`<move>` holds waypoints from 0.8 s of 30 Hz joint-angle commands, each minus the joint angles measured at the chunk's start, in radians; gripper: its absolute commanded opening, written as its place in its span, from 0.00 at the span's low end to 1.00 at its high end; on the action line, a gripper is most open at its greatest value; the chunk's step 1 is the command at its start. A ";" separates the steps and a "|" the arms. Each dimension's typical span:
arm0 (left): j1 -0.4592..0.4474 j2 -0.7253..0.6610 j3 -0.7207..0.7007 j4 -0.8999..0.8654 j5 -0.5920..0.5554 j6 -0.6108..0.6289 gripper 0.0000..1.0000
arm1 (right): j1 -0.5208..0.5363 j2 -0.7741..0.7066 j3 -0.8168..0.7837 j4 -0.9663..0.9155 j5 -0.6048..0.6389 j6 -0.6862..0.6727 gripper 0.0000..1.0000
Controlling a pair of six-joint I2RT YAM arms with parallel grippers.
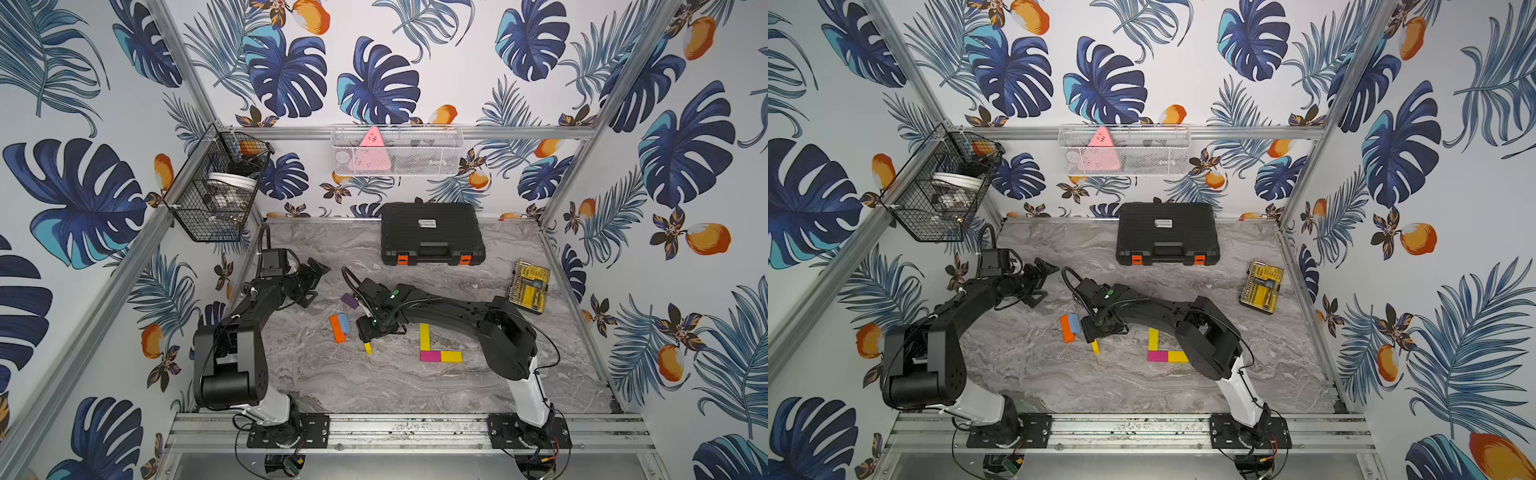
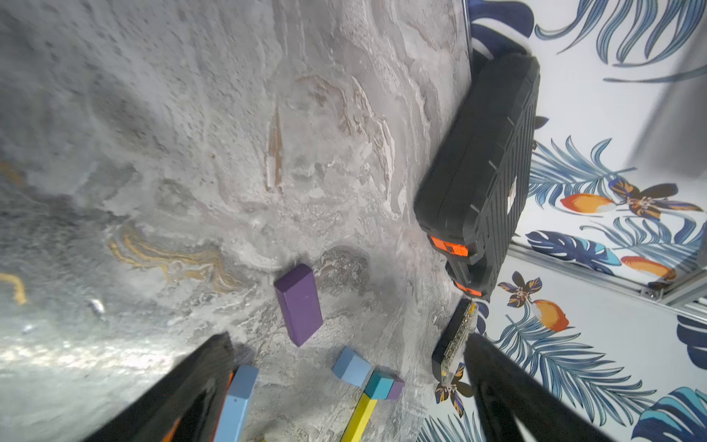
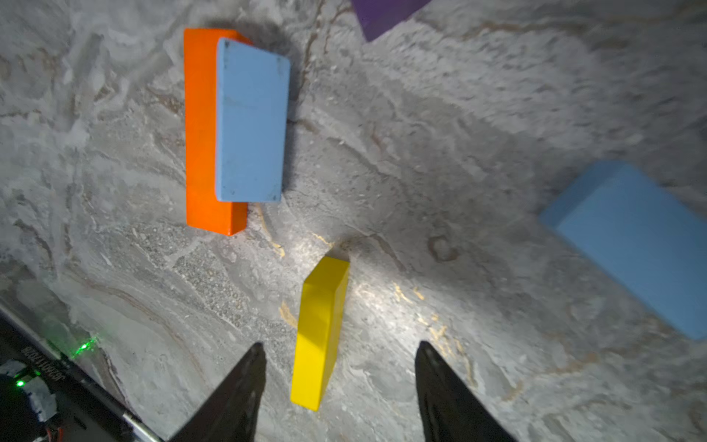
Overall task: Assemble the letter c with building blocks
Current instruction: Adjust the building block at the center of the board.
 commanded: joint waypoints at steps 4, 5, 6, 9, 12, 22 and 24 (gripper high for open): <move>0.021 -0.001 0.003 0.012 0.025 -0.016 0.99 | 0.038 0.060 0.054 -0.059 0.029 -0.013 0.47; 0.021 -0.002 -0.001 0.017 0.028 -0.020 0.99 | 0.041 0.068 0.065 -0.071 0.041 -0.023 0.41; 0.021 -0.003 -0.005 0.022 0.031 -0.022 0.99 | 0.043 0.074 0.074 -0.081 0.049 -0.031 0.35; 0.021 -0.005 -0.017 0.031 0.036 -0.027 0.99 | 0.043 0.081 0.095 -0.102 0.074 -0.064 0.16; 0.021 -0.008 -0.027 0.039 0.041 -0.028 0.99 | 0.042 0.083 0.120 -0.119 0.130 -0.104 0.08; 0.022 -0.011 -0.026 0.031 0.036 -0.027 0.99 | 0.036 0.139 0.257 -0.147 0.437 -0.268 0.09; 0.022 -0.011 -0.025 0.031 0.036 -0.028 0.99 | 0.036 0.156 0.258 -0.136 0.487 -0.292 0.09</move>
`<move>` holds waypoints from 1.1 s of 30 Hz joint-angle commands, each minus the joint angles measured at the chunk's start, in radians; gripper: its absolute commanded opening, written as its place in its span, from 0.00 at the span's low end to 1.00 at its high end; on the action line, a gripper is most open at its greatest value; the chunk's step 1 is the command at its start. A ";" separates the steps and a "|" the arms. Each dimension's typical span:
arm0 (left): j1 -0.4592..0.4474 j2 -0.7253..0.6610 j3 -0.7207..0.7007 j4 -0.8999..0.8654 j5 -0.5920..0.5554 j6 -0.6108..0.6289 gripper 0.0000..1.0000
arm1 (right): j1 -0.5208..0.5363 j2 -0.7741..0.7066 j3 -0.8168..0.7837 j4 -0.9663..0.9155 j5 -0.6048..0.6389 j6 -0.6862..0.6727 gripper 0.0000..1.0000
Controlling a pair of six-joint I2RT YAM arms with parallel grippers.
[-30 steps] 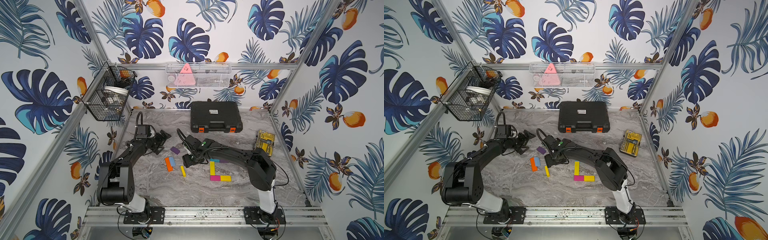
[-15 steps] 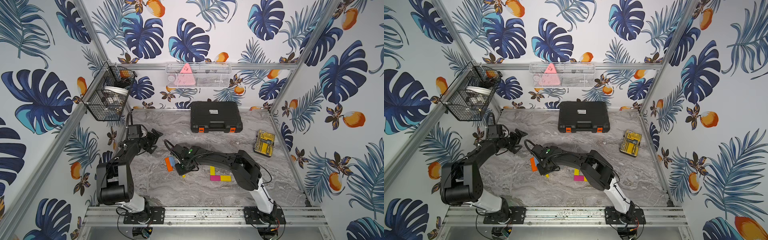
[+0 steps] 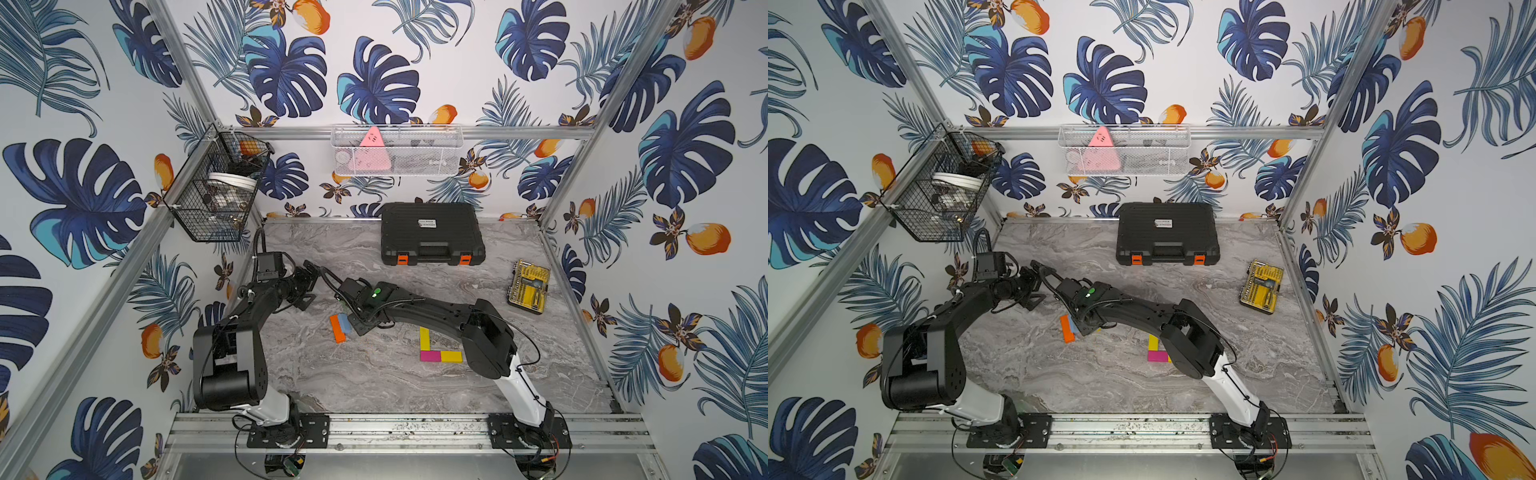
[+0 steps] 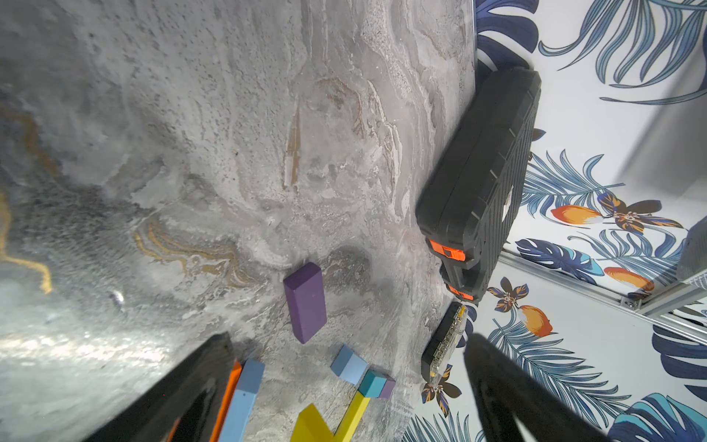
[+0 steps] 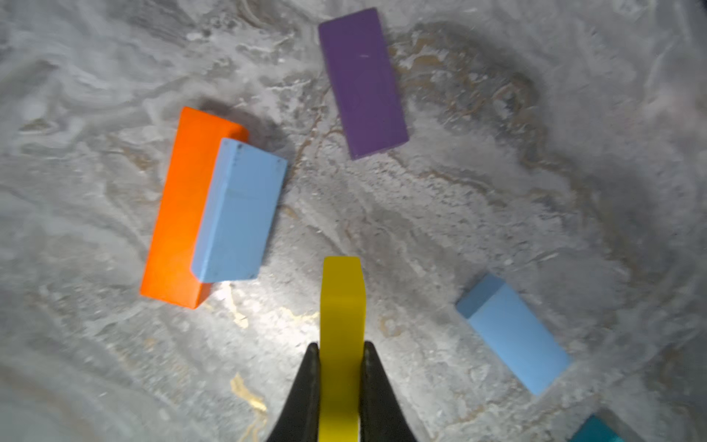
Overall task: Assemble the letter c with building blocks
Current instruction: Adjust the building block at the center of the board.
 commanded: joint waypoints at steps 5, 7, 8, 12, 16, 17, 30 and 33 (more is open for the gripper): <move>0.004 -0.007 0.007 0.013 0.000 -0.007 0.99 | 0.011 0.041 -0.012 0.007 0.219 -0.095 0.13; 0.004 -0.009 0.005 0.017 0.002 -0.012 0.99 | 0.020 0.043 -0.021 0.002 0.216 -0.087 0.28; 0.003 -0.009 0.004 0.018 0.002 -0.013 0.99 | 0.026 0.038 -0.027 0.001 0.209 -0.084 0.40; 0.003 -0.013 -0.001 0.023 0.002 -0.016 0.99 | 0.050 -0.006 -0.079 0.025 0.162 -0.047 0.62; 0.003 -0.013 -0.003 0.026 0.003 -0.015 0.99 | 0.051 -0.065 -0.137 0.057 0.105 0.007 0.65; 0.003 -0.014 -0.006 0.028 0.003 -0.015 0.99 | 0.051 -0.079 -0.150 0.069 0.098 0.011 0.66; -0.030 -0.018 -0.029 0.034 0.022 -0.001 0.99 | -0.034 -0.119 -0.210 0.057 0.076 0.082 0.69; -0.063 -0.019 -0.040 0.041 0.023 -0.006 0.99 | -0.045 -0.144 -0.246 0.056 0.047 0.109 0.69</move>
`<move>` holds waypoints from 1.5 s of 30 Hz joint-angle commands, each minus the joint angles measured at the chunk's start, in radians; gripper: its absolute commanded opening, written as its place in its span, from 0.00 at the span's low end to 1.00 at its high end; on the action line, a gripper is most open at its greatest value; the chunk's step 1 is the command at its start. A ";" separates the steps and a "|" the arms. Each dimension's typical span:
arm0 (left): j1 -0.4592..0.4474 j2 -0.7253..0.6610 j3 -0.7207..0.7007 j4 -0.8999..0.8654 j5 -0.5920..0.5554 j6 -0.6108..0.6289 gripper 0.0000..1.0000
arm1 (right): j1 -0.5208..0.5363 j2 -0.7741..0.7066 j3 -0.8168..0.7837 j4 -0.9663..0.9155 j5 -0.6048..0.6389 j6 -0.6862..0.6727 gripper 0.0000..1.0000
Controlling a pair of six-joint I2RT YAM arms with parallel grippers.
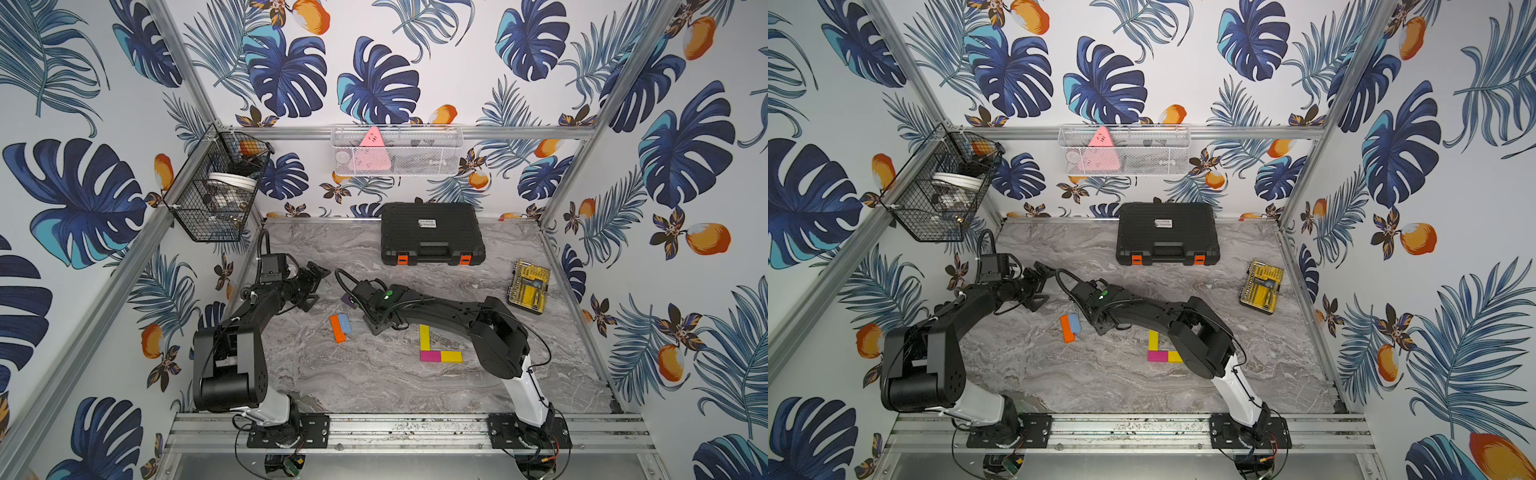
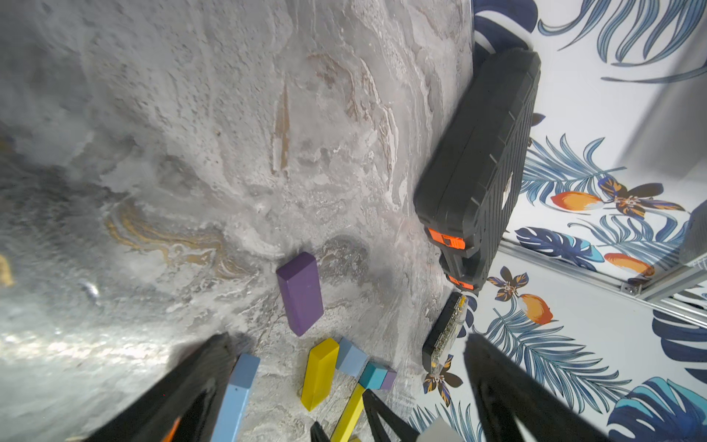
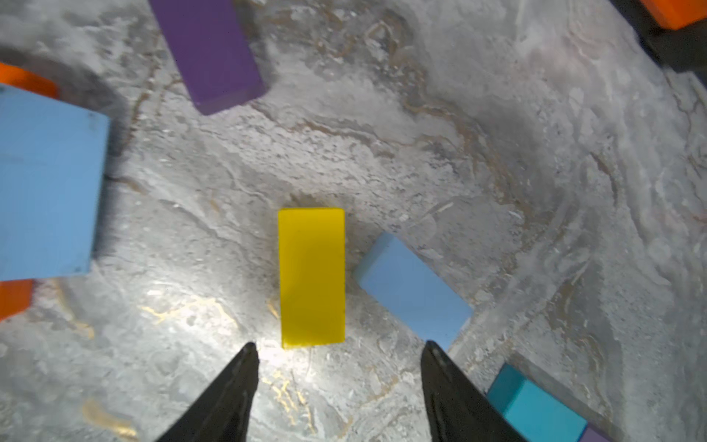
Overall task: Assemble the letter c with building blocks
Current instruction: Adjust the building block at the center of the board.
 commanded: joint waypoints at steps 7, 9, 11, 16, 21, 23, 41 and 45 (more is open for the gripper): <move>-0.098 0.007 -0.022 0.030 -0.008 -0.010 0.99 | -0.035 -0.071 -0.108 0.055 -0.193 0.149 0.73; -0.106 0.010 -0.021 0.031 -0.012 -0.010 0.99 | -0.037 -0.073 -0.121 0.075 -0.240 0.180 0.74; -0.107 0.012 -0.016 0.027 -0.015 -0.009 0.99 | -0.040 -0.072 -0.132 0.097 -0.285 0.210 0.75; -0.107 0.019 0.005 0.007 -0.027 0.001 0.99 | -0.048 -0.055 -0.148 0.153 -0.386 0.283 0.75; -0.108 0.029 0.016 0.010 -0.030 -0.004 0.99 | -0.058 -0.032 -0.142 0.181 -0.415 0.323 0.76; -0.108 0.029 0.015 0.013 -0.032 -0.009 0.99 | -0.065 -0.023 -0.141 0.191 -0.426 0.336 0.76; -0.117 0.040 0.011 0.028 -0.022 -0.010 0.99 | -0.166 0.036 -0.087 0.290 -0.542 0.430 0.76; -0.132 0.051 0.016 0.025 -0.015 0.000 0.99 | -0.182 0.001 -0.099 0.290 -0.562 0.413 0.76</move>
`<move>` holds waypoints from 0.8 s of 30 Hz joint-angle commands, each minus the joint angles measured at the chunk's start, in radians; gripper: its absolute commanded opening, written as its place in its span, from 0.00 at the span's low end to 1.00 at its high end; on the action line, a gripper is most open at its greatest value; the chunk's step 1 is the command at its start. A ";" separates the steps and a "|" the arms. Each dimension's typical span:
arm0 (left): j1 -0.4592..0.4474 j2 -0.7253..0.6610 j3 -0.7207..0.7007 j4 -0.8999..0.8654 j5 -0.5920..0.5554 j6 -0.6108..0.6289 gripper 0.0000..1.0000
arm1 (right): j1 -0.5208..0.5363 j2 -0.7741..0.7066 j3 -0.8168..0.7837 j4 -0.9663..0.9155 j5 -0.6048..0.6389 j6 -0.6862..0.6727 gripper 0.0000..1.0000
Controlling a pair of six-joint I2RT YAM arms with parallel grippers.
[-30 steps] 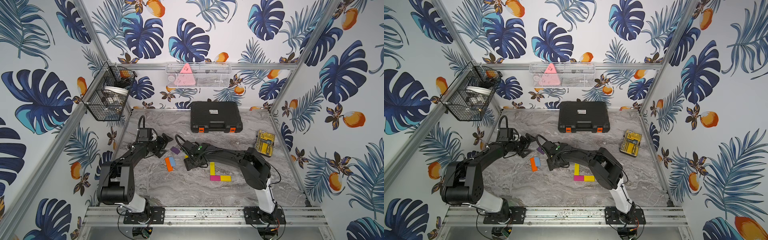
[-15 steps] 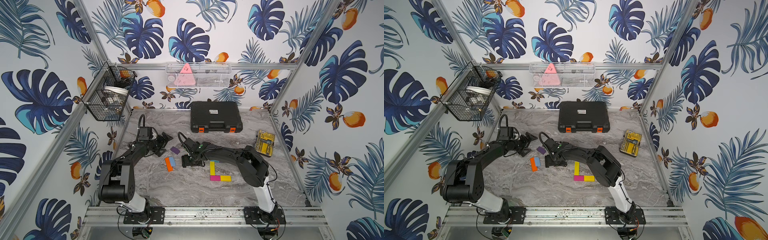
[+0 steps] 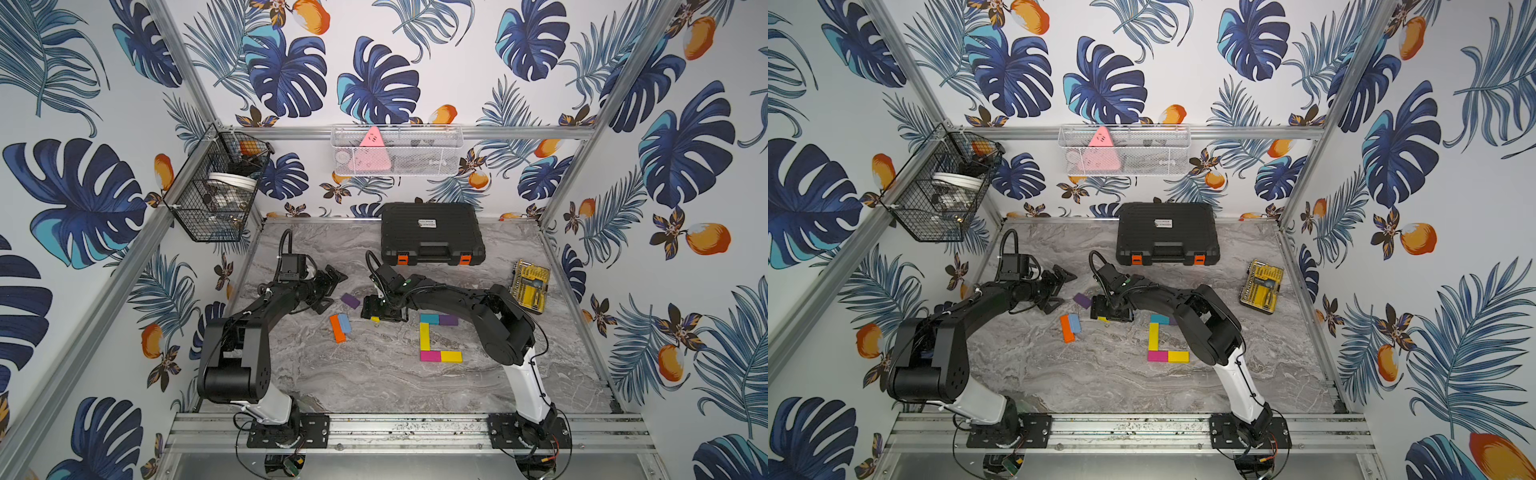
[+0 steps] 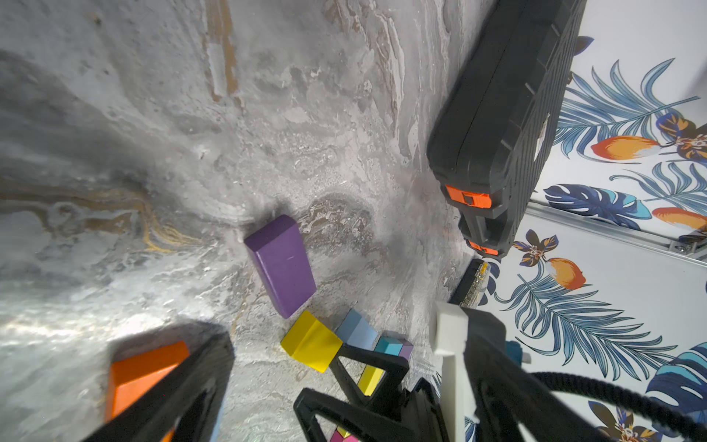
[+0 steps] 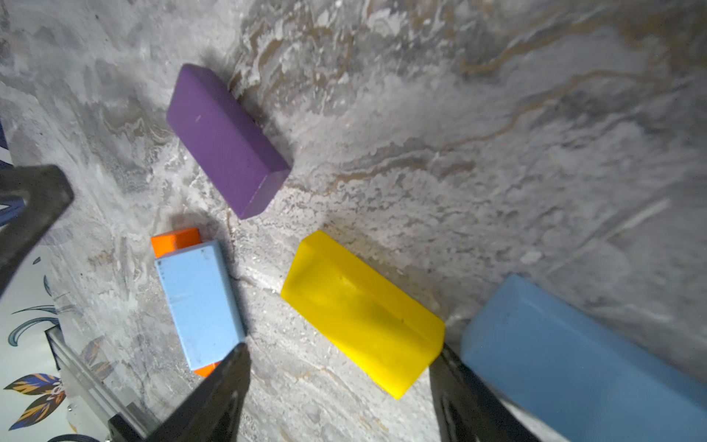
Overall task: Assemble the letter c with building blocks
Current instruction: Adjust the building block at the center of the board.
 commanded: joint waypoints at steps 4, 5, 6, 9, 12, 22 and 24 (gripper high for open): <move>-0.030 0.013 0.002 0.029 0.009 0.002 0.99 | -0.017 -0.097 -0.046 -0.027 0.037 -0.042 0.76; -0.035 0.015 0.001 0.031 0.007 0.001 0.99 | -0.024 -0.101 -0.039 -0.052 0.053 -0.059 0.75; -0.034 0.018 0.000 0.034 0.006 0.000 0.99 | -0.031 -0.101 -0.024 -0.088 0.079 -0.082 0.75; -0.069 0.023 -0.003 0.044 -0.001 -0.008 0.99 | -0.050 -0.086 0.019 -0.171 0.139 -0.140 0.75; -0.093 0.030 -0.003 0.048 -0.014 -0.011 0.99 | -0.064 -0.070 0.046 -0.197 0.170 -0.185 0.72; -0.123 0.063 0.006 0.059 -0.029 -0.020 0.99 | -0.069 -0.019 0.081 -0.265 0.277 -0.369 0.65; -0.126 0.070 0.010 0.064 -0.029 -0.023 0.99 | -0.069 -0.012 0.082 -0.268 0.274 -0.389 0.64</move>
